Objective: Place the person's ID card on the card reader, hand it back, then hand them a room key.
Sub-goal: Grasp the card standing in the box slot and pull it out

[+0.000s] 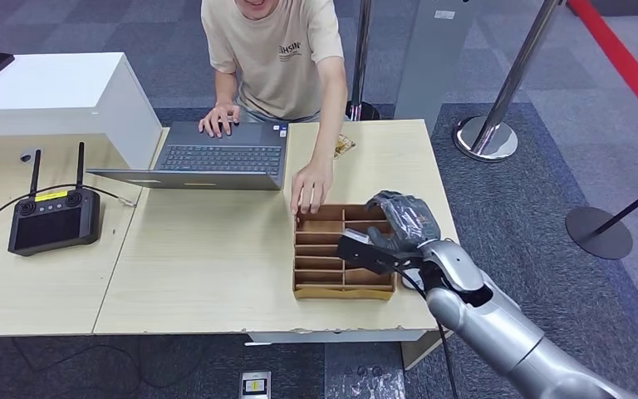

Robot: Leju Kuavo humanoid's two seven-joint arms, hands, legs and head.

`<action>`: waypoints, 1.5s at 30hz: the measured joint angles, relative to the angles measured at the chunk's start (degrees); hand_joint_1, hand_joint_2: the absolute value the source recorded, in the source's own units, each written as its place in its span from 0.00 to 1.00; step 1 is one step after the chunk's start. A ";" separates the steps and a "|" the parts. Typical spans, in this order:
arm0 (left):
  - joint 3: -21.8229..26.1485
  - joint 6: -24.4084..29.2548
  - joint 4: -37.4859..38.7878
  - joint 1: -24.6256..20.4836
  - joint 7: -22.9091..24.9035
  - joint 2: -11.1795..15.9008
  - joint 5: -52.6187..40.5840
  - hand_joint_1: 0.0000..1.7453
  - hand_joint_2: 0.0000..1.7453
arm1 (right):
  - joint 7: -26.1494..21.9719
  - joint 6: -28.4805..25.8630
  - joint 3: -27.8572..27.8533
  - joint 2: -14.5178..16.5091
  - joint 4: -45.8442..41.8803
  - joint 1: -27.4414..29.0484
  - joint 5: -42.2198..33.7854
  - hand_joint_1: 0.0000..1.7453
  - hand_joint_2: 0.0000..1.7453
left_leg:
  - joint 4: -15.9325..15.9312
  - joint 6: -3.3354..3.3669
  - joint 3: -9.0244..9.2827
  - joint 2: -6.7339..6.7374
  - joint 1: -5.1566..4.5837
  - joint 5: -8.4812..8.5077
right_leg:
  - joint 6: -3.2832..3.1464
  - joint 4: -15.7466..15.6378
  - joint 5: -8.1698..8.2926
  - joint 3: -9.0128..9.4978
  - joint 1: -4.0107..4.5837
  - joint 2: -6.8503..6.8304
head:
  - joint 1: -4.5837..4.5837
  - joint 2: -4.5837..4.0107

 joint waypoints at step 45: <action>0.09 0.74 0.00 0.13 0.31 -0.01 1.05 0.00 0.00 | 0.60 0.91 0.03 -0.07 1.13 1.92 -2.17 0.45 1.00 | 0.00 0.00 0.02 0.00 0.00 0.00 | 0.00 0.00 0.00 0.03 0.00 0.00 | 0.00 0.00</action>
